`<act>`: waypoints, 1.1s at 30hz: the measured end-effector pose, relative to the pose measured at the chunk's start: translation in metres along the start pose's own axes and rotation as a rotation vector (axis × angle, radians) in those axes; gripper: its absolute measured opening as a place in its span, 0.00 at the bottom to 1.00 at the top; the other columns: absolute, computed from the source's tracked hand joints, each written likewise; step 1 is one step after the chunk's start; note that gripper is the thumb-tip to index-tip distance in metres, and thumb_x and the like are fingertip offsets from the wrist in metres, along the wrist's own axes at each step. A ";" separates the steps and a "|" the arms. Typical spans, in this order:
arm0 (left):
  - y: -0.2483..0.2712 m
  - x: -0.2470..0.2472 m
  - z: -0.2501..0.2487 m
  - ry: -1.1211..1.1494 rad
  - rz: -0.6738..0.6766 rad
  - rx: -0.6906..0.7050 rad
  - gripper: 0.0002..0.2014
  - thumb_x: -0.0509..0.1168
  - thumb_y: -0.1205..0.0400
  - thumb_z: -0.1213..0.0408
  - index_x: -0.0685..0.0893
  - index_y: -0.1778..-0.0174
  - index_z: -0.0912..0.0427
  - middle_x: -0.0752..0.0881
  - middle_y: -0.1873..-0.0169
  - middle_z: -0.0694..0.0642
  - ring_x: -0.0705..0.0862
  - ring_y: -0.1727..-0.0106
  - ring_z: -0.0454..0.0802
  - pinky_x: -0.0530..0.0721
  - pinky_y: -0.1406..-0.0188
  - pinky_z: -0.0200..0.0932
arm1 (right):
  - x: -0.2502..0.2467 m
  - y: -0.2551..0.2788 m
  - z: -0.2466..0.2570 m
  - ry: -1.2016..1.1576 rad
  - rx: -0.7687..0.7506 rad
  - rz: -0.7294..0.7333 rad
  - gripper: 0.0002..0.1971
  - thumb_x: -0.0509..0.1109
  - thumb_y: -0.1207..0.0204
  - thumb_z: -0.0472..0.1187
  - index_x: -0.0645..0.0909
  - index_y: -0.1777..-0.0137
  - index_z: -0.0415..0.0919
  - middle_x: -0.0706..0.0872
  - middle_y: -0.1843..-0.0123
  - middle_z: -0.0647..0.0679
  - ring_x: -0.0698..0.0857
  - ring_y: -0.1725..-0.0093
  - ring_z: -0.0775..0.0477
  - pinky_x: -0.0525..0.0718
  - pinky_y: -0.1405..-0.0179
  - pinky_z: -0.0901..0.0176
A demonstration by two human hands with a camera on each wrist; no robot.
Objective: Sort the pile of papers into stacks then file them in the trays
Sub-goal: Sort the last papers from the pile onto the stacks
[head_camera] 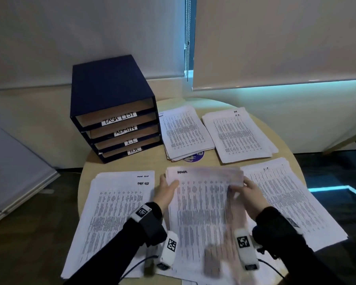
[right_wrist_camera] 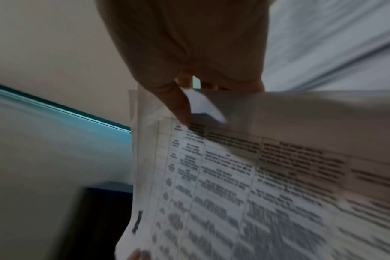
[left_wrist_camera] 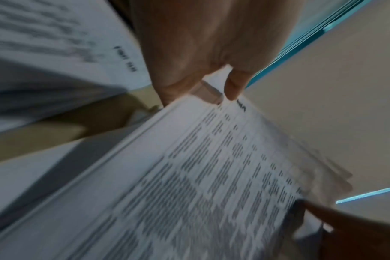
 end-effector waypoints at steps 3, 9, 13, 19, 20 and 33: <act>0.015 0.001 -0.049 0.146 -0.136 0.278 0.28 0.55 0.13 0.50 0.52 0.19 0.46 0.67 0.22 0.52 0.70 0.24 0.52 0.64 0.21 0.55 | 0.013 0.021 0.059 -0.160 -0.210 0.097 0.13 0.66 0.24 0.28 0.81 0.41 0.38 0.88 0.47 0.39 0.87 0.49 0.39 0.85 0.52 0.48; 0.042 0.017 -0.073 0.063 -0.282 0.622 0.18 0.49 0.14 0.43 0.59 0.29 0.38 0.74 0.27 0.60 0.82 0.35 0.52 0.85 0.40 0.47 | 0.045 0.049 0.077 -0.165 -0.418 0.071 0.10 0.65 0.27 0.31 0.72 0.48 0.42 0.83 0.51 0.45 0.82 0.53 0.47 0.82 0.55 0.53; 0.029 0.023 -0.047 0.029 -0.284 0.520 0.17 0.54 0.15 0.51 0.58 0.41 0.20 0.79 0.32 0.54 0.85 0.43 0.50 0.87 0.44 0.52 | 0.053 0.025 0.046 -0.191 -0.295 -0.042 0.17 0.64 0.25 0.25 0.71 0.44 0.48 0.82 0.46 0.44 0.82 0.49 0.43 0.84 0.51 0.45; -0.011 0.017 -0.002 0.003 -0.281 0.110 0.35 0.63 0.24 0.41 0.57 0.23 0.37 0.71 0.23 0.58 0.74 0.26 0.58 0.73 0.27 0.64 | 0.053 -0.009 0.022 -0.246 -0.147 -0.177 0.18 0.61 0.31 0.32 0.63 0.44 0.44 0.79 0.51 0.44 0.79 0.51 0.40 0.79 0.48 0.41; -0.019 0.016 0.007 -0.022 -0.275 0.048 0.39 0.62 0.27 0.38 0.53 0.21 0.35 0.66 0.20 0.57 0.70 0.23 0.58 0.69 0.24 0.65 | 0.054 -0.012 0.017 -0.238 -0.125 -0.193 0.17 0.60 0.29 0.29 0.62 0.44 0.44 0.78 0.50 0.43 0.79 0.49 0.38 0.79 0.45 0.38; -0.048 -0.001 -0.002 -0.215 -0.200 -0.043 0.21 0.57 0.15 0.44 0.73 0.29 0.48 0.79 0.36 0.43 0.79 0.33 0.53 0.75 0.30 0.51 | 0.044 -0.044 -0.038 0.247 0.049 -0.036 0.09 0.64 0.19 0.33 0.73 0.41 0.37 0.86 0.50 0.39 0.87 0.62 0.44 0.87 0.67 0.55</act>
Point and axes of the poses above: each hand's wrist, its own y-axis away from the middle knuckle, its own x-axis out of the palm, z = x × y, the point moved 2 cm from there along -y, towards the middle knuckle
